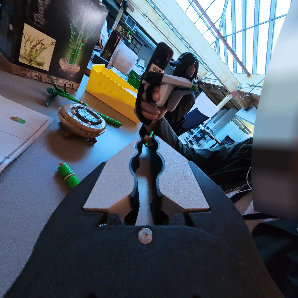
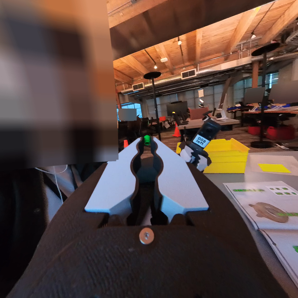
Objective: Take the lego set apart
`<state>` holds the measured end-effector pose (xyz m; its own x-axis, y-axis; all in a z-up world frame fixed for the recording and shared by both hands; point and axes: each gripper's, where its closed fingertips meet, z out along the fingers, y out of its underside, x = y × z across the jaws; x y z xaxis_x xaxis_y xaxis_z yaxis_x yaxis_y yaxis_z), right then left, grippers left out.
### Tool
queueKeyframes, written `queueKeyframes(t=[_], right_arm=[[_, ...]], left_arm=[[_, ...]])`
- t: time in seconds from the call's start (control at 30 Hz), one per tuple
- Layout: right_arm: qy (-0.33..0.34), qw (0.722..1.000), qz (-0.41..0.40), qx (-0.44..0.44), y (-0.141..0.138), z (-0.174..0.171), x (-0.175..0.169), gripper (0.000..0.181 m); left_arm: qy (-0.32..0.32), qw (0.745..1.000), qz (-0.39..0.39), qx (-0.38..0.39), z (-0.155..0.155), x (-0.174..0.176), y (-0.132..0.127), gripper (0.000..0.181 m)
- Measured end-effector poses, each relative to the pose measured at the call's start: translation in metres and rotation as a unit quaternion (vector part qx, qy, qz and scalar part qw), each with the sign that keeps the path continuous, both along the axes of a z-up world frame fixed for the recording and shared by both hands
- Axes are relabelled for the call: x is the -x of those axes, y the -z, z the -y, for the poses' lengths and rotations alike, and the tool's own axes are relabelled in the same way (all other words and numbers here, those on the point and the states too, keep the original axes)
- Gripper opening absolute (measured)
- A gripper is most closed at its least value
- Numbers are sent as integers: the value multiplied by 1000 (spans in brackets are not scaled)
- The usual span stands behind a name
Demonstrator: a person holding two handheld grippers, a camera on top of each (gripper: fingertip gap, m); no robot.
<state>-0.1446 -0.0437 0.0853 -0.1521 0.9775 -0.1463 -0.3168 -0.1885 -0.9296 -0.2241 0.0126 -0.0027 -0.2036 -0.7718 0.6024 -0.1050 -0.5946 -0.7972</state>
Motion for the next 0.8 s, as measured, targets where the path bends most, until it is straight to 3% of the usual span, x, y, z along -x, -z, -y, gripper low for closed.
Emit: queueKeyframes(t=[0.07,0.2,0.33,0.43,0.57,0.8], right_arm=[[2,1000,7,3,4,-2,3,6],[76,985,147,-46,53,-20,28,6],[113,917,361,-124,138,-34,51,7],[108,881,437,-147,177,-39,59,7],[83,893,413,-155,174,-31,70,7],[-51,969,220,-103,110,16,77,7]], left_arm=[[3,1000,1,2,0,0,0,11],[-13,1000,12,12,-7,5,-3,10],[-39,999,-7,9,-19,9,4,10],[-43,999,-13,14,-23,10,8,11],[-40,999,-14,15,-22,10,8,11],[-36,999,-17,13,-20,10,8,11]])
